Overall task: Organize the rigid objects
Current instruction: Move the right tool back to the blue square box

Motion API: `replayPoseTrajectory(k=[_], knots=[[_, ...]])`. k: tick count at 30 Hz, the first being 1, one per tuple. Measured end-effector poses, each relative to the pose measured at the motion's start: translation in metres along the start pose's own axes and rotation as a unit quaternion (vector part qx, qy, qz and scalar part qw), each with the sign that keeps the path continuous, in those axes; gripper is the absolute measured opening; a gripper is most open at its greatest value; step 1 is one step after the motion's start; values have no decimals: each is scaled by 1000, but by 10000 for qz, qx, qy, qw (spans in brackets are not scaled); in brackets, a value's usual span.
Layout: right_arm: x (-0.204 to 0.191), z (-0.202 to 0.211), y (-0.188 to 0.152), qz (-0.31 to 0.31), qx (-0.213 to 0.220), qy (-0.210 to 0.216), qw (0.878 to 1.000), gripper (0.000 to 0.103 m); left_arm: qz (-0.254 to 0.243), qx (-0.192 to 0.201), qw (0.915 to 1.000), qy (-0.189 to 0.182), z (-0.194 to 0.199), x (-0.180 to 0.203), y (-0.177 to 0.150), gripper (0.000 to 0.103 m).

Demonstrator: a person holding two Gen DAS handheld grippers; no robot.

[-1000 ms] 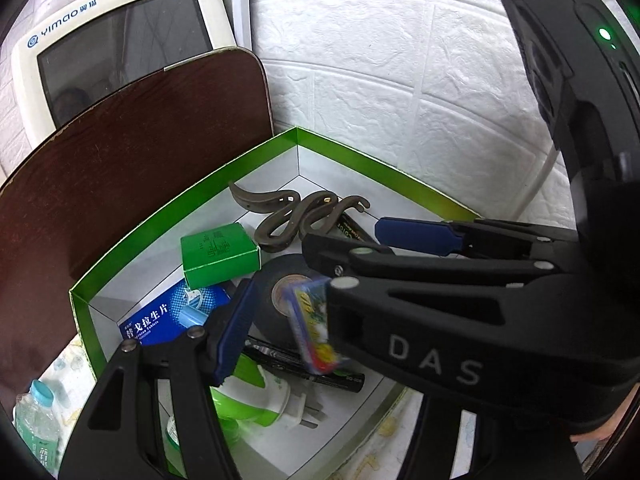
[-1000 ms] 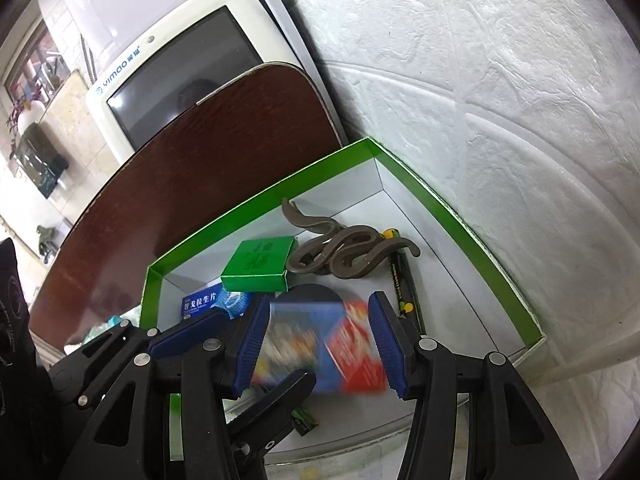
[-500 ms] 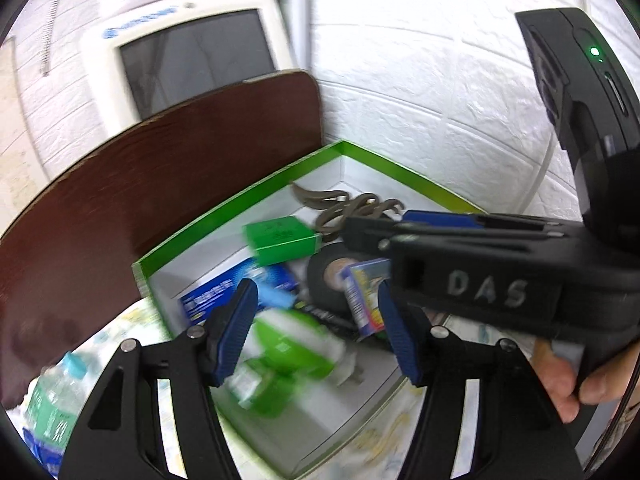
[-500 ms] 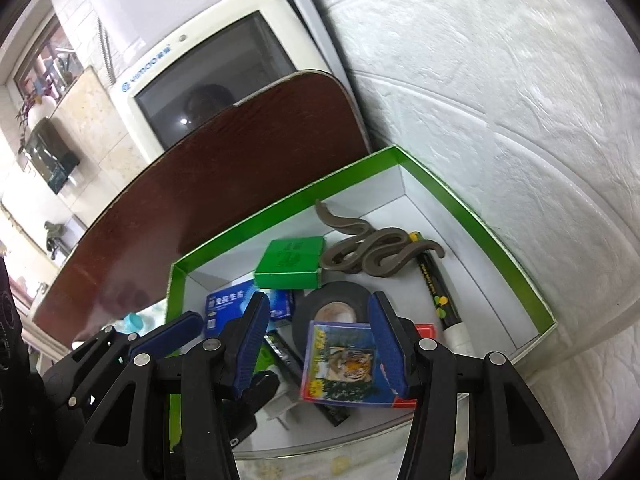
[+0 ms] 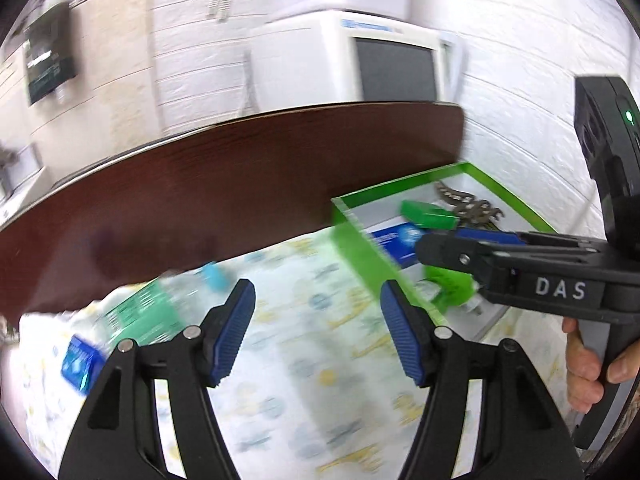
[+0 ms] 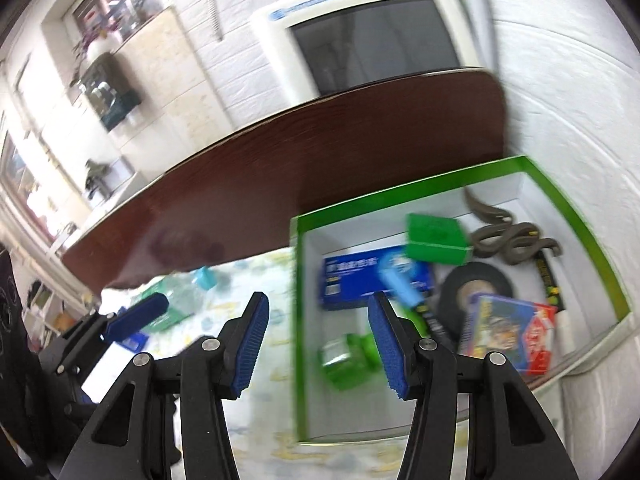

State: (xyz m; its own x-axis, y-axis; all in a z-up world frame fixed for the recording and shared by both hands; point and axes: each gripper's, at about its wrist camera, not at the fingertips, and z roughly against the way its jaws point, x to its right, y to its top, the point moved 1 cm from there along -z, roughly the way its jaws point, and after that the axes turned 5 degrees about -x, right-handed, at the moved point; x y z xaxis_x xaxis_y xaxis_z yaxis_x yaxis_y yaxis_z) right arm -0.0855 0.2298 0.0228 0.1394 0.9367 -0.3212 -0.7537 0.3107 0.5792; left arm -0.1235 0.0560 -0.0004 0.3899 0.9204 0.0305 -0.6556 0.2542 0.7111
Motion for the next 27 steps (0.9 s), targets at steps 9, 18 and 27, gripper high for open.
replayPoseTrajectory(k=[9, 18, 27], knots=[[-90, -43, -22, 757, -603, 357, 9947, 54, 1102, -44, 9896, 926, 34, -119, -47, 66], [-165, -87, -51, 1317, -1130, 759, 9819, 54, 1962, -98, 9708, 1375, 37, -216, -76, 66], [-212, -131, -67, 1322, -1476, 1156, 9733, 54, 2441, -209, 9686, 416, 16, -260, -90, 41]])
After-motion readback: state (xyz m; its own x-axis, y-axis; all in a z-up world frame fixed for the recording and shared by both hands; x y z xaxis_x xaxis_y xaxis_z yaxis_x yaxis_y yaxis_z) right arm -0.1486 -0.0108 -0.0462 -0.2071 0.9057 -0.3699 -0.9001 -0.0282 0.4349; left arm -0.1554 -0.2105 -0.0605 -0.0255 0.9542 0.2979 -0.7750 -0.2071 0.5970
